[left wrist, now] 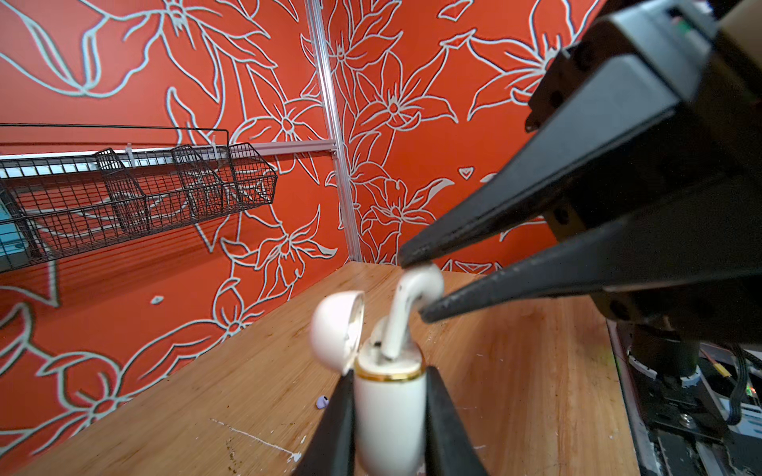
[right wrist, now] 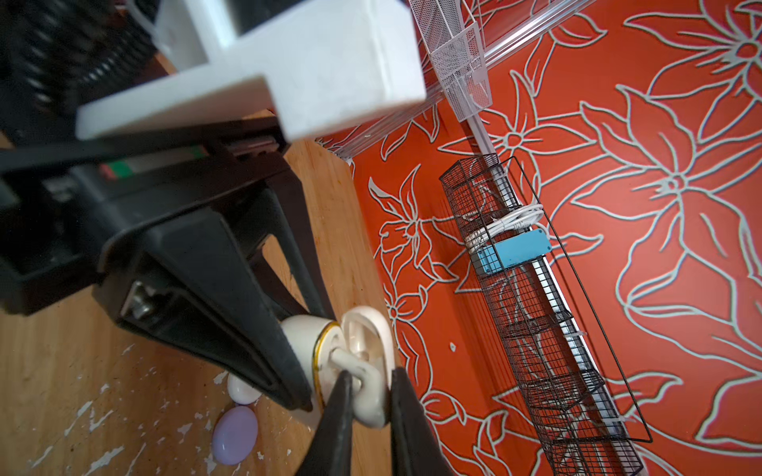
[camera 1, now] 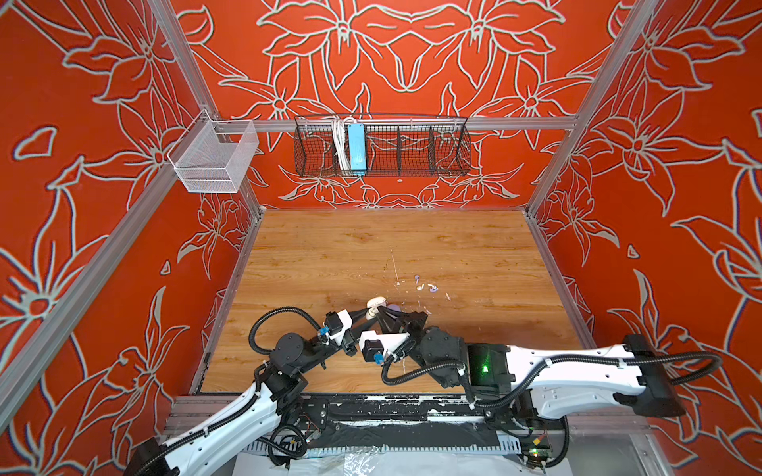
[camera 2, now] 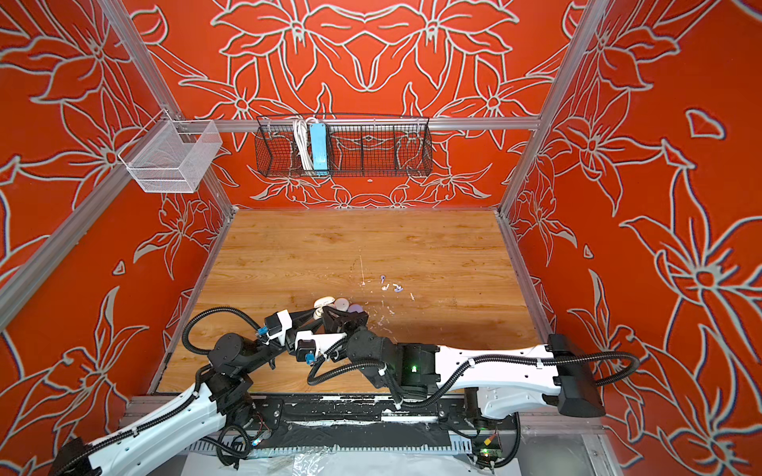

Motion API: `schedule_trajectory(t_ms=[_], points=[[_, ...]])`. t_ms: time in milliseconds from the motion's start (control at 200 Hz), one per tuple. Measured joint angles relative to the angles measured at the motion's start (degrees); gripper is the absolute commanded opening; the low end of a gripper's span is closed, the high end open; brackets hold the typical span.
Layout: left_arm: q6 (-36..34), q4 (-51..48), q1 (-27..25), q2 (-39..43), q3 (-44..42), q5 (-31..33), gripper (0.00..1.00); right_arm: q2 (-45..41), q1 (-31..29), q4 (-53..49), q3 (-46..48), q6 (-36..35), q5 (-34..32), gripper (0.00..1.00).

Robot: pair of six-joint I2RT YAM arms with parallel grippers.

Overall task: Insert the wireless bluetooth earbuds into the charging case
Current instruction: 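Lower the earbud into the empty slot of the case held by the left gripper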

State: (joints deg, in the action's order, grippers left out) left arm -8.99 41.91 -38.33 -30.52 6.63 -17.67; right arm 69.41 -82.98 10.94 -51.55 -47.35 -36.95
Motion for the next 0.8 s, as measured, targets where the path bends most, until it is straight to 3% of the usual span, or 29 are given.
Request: schedule_trajectory(t_ms=[796], points=[[-0.3, 1.0, 0.0, -0.1, 0.0, -3.3, 0.00, -0.4, 0.0, 0.1, 0.6, 2.5, 1.9, 0.08]])
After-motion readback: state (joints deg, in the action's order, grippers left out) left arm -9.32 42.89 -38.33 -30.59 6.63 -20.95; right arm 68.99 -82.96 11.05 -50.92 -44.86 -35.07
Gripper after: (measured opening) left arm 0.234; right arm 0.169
